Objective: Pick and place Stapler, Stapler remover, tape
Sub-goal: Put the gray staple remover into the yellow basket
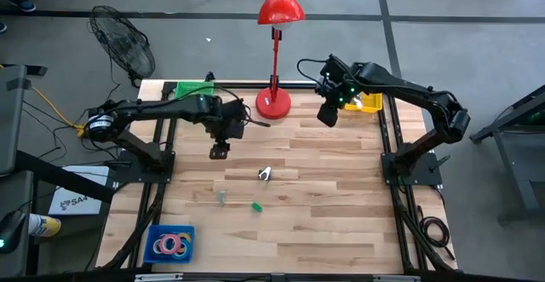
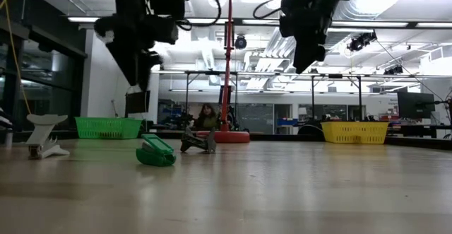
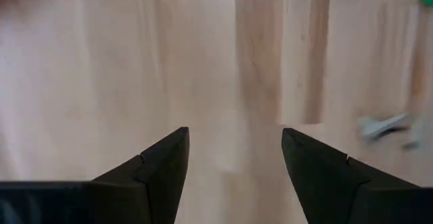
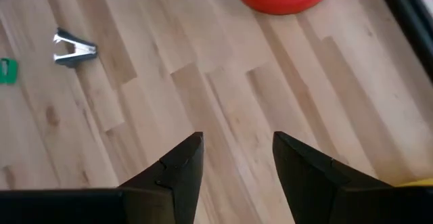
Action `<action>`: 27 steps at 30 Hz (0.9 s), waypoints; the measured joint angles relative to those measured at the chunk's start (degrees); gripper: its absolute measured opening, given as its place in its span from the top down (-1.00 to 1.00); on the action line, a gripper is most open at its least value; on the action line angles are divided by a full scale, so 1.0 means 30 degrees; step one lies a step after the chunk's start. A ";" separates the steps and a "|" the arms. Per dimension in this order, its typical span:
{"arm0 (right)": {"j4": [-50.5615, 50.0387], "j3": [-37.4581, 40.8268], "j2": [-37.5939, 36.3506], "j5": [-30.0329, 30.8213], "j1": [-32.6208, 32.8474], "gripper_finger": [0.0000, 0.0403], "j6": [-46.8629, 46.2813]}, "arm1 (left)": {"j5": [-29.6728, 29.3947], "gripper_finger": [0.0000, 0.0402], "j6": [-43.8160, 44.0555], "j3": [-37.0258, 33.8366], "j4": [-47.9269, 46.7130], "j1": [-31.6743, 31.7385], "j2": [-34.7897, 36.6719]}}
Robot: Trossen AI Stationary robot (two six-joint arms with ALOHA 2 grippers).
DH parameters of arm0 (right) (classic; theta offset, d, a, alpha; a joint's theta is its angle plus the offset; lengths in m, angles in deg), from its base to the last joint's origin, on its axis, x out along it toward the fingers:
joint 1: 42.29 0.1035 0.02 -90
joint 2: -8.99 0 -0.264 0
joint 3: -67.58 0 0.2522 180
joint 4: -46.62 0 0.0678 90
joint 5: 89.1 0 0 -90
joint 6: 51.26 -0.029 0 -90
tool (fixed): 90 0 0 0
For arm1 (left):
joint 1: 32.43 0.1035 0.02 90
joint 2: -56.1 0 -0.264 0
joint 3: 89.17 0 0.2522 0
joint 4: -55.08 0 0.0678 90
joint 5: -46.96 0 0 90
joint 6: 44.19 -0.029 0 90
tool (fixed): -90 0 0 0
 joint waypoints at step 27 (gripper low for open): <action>0.0007 0.0007 0.0000 0.0007 0.1006 0.16 -0.1127 | -0.5881 -0.16 3.8041 0.0006 -0.3435 -1.3857 -0.0529</action>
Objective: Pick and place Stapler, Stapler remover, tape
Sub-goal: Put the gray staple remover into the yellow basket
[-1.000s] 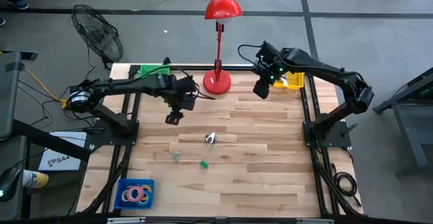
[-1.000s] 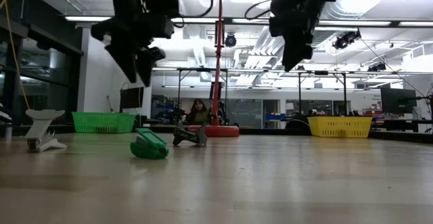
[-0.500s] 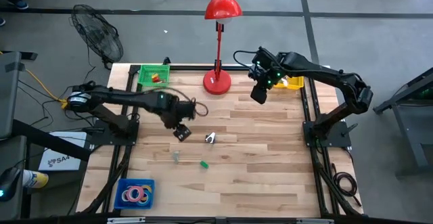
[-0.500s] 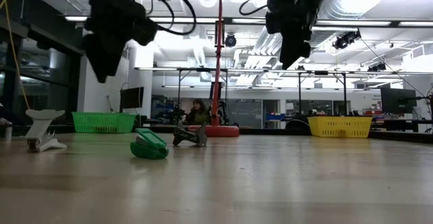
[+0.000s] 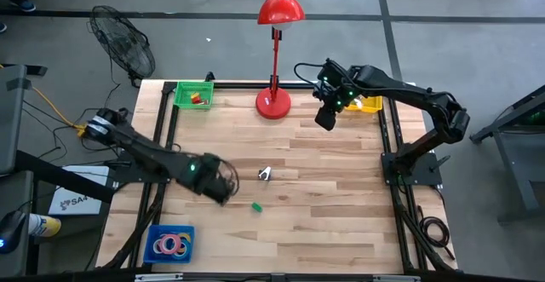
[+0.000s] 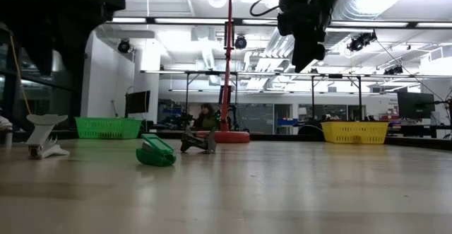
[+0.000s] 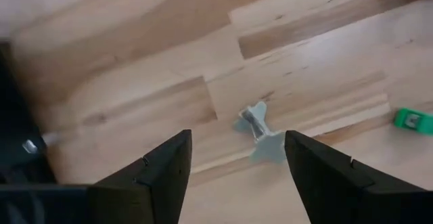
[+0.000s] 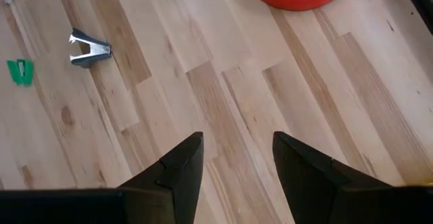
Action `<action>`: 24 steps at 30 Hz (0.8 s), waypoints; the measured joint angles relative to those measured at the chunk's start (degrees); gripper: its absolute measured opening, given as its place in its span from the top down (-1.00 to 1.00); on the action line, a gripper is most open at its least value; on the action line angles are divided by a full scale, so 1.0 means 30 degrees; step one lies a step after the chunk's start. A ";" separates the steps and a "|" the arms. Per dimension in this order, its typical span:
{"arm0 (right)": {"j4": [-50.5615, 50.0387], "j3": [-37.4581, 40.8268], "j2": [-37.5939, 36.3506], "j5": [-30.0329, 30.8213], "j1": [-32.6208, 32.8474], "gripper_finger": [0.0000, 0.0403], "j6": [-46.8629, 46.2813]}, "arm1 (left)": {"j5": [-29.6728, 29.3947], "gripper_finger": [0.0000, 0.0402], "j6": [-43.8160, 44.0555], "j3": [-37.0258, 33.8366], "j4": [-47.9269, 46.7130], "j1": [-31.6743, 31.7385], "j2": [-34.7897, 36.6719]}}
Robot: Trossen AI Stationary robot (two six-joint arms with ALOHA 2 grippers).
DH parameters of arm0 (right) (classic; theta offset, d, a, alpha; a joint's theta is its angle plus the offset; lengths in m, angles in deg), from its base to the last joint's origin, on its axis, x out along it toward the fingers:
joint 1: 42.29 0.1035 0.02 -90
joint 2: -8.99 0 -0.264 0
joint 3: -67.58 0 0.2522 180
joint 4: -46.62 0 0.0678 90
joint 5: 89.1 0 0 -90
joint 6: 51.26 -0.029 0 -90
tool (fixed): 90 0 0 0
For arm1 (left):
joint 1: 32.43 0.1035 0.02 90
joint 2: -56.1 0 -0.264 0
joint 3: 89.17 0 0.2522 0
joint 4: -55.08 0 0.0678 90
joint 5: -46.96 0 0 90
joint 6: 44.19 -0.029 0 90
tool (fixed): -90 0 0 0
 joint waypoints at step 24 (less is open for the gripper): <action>0.0242 0.0000 0.0000 0.0437 0.0000 0.16 -0.0464 | 0.1727 -0.16 0.2242 -0.0006 0.4820 -0.1652 -0.5063</action>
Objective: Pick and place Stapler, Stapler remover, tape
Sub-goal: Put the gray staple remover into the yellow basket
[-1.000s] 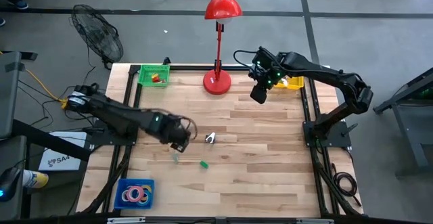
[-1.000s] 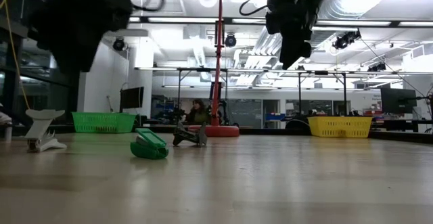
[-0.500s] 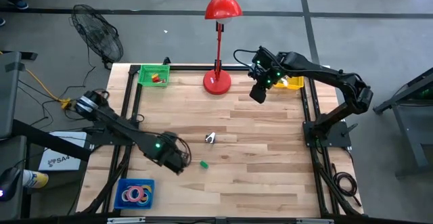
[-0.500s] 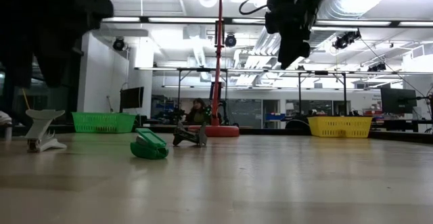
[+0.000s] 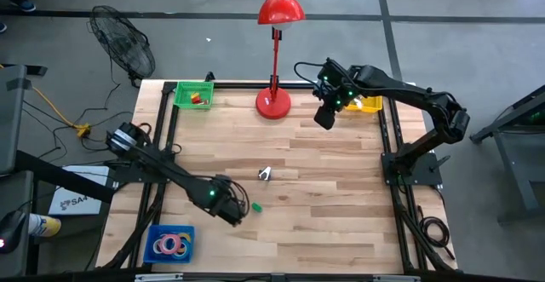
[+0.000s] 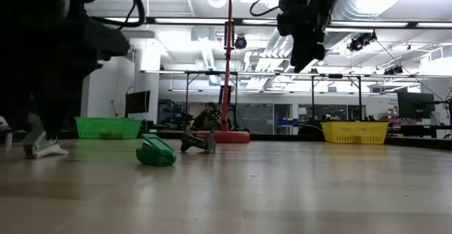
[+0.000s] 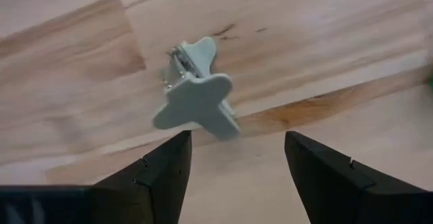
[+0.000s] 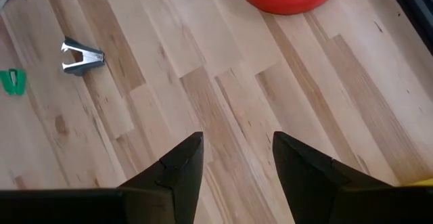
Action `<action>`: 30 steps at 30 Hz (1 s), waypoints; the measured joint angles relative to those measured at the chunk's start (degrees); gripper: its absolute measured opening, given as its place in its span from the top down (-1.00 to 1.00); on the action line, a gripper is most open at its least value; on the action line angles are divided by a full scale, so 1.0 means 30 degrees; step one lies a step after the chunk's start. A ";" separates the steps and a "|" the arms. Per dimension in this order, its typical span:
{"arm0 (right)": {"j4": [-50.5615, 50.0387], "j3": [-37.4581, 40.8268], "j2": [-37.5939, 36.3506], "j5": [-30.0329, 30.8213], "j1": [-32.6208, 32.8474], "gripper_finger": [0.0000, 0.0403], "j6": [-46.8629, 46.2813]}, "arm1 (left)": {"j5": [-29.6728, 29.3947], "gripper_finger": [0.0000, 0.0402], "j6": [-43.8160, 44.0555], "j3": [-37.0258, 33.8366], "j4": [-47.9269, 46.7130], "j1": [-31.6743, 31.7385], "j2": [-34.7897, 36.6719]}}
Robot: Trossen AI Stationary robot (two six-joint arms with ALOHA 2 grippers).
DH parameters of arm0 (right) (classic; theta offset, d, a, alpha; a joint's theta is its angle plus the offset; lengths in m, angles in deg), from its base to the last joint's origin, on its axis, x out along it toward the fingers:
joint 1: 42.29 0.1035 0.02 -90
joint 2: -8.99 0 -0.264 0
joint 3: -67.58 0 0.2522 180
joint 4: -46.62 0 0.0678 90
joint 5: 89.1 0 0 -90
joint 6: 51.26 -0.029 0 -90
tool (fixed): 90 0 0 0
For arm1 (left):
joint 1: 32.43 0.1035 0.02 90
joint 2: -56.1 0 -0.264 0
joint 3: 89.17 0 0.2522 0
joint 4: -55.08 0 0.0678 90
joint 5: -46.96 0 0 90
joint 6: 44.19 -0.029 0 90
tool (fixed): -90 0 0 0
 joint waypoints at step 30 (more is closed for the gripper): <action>-0.0245 0.0000 0.0000 0.0007 0.0000 0.16 0.0351 | -0.1039 0.47 -0.1110 -0.0001 -0.0819 0.0765 -0.1134</action>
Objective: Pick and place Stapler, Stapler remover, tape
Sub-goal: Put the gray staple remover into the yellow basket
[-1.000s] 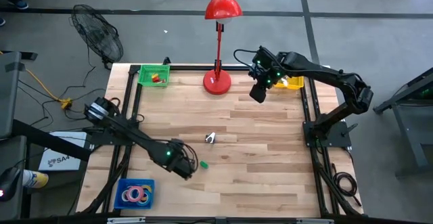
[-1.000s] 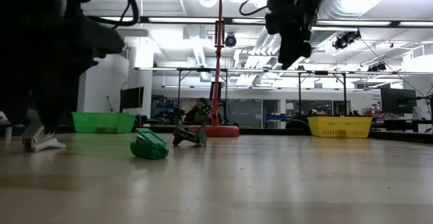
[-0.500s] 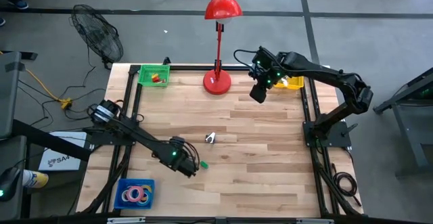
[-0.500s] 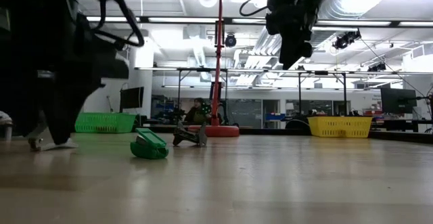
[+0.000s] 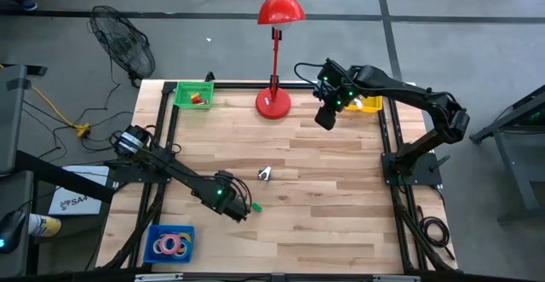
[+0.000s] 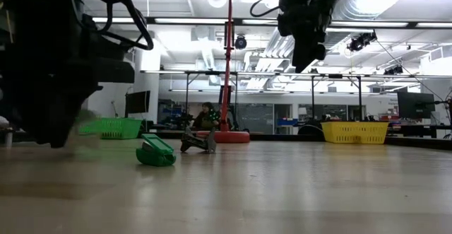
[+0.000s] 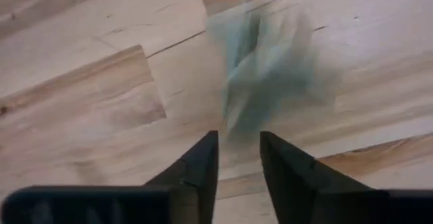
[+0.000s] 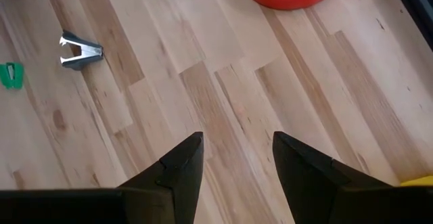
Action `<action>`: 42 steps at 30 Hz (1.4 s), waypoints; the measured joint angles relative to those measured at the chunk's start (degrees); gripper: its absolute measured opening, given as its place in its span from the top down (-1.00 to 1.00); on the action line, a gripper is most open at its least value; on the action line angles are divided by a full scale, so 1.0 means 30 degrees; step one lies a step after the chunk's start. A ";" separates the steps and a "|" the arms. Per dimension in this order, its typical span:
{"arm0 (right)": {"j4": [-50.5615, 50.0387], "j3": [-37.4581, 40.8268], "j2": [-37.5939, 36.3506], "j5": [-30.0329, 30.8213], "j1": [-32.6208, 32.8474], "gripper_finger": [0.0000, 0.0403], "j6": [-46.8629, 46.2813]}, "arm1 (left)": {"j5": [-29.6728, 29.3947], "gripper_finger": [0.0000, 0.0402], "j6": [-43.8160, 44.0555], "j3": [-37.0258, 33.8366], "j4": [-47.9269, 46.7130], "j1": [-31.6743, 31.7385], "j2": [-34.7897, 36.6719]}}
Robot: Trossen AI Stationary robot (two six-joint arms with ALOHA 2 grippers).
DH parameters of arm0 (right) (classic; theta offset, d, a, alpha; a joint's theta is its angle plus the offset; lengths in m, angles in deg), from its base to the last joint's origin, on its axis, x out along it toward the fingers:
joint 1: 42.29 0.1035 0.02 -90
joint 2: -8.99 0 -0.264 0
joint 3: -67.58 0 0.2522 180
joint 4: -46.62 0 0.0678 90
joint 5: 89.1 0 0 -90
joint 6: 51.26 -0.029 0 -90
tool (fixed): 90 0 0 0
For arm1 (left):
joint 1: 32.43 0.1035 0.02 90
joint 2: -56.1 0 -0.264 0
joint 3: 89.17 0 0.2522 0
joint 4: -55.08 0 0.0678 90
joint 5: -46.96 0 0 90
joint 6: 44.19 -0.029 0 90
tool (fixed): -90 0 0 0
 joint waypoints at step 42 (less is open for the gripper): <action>-0.0172 0.0000 0.0000 -0.0175 0.0000 0.16 0.2271 | 0.1193 0.84 -0.5294 -0.0013 -0.1273 0.0015 0.2396</action>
